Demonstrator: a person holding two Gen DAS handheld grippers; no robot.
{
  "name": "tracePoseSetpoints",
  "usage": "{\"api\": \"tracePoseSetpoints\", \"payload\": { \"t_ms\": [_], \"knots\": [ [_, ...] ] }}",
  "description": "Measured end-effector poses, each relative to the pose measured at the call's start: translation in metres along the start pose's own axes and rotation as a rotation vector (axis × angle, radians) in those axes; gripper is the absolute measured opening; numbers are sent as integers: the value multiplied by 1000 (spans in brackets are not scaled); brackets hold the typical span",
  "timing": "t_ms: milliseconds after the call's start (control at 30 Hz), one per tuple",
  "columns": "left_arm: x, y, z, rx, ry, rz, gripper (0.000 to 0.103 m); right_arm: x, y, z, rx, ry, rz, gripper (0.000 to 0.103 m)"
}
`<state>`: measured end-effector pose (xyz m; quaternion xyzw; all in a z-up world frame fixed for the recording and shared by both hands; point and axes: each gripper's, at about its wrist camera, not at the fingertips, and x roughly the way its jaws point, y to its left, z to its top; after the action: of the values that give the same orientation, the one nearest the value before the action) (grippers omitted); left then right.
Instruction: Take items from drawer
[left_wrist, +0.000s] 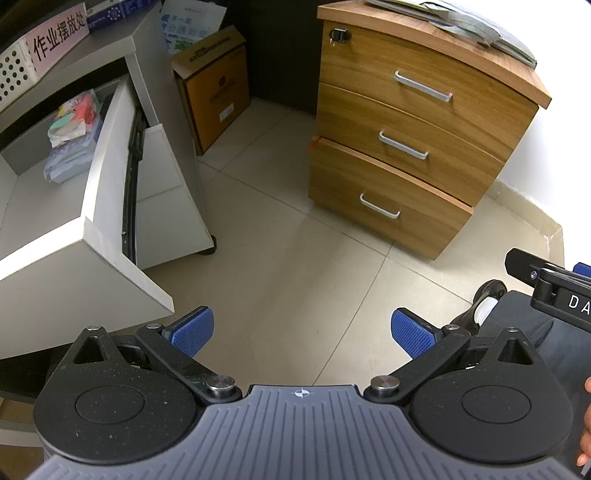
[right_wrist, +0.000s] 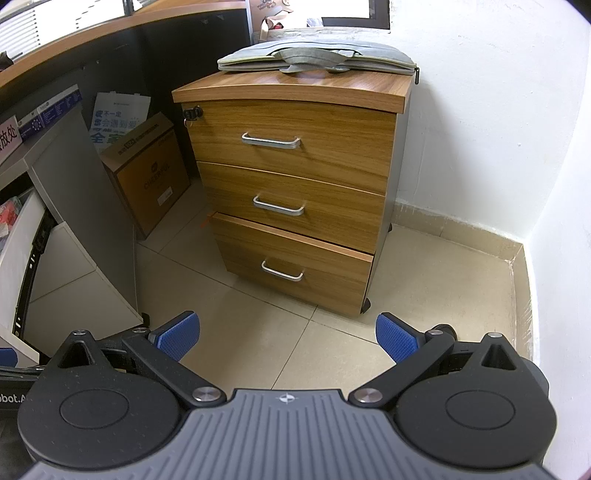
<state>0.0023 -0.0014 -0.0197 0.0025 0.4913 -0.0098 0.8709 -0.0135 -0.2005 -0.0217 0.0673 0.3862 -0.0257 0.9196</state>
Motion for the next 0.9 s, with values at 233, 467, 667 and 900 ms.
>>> {"api": "tracePoseSetpoints", "payload": {
  "t_ms": [233, 467, 667, 900],
  "knots": [
    [-1, 0, 0, 1, -2, -7, 103, 1, 1, 0, 2, 1, -1, 102],
    [2, 1, 0, -9, 10, -20, 103, 0, -2, -1, 2, 1, 1, 102],
    [3, -1, 0, -3, 9, -18, 103, 0, -2, -2, 4, 2, -2, 102],
    [9, -5, 3, 48, -24, -34, 103, 8, -7, 4, -9, -17, -19, 102]
  ]
}}
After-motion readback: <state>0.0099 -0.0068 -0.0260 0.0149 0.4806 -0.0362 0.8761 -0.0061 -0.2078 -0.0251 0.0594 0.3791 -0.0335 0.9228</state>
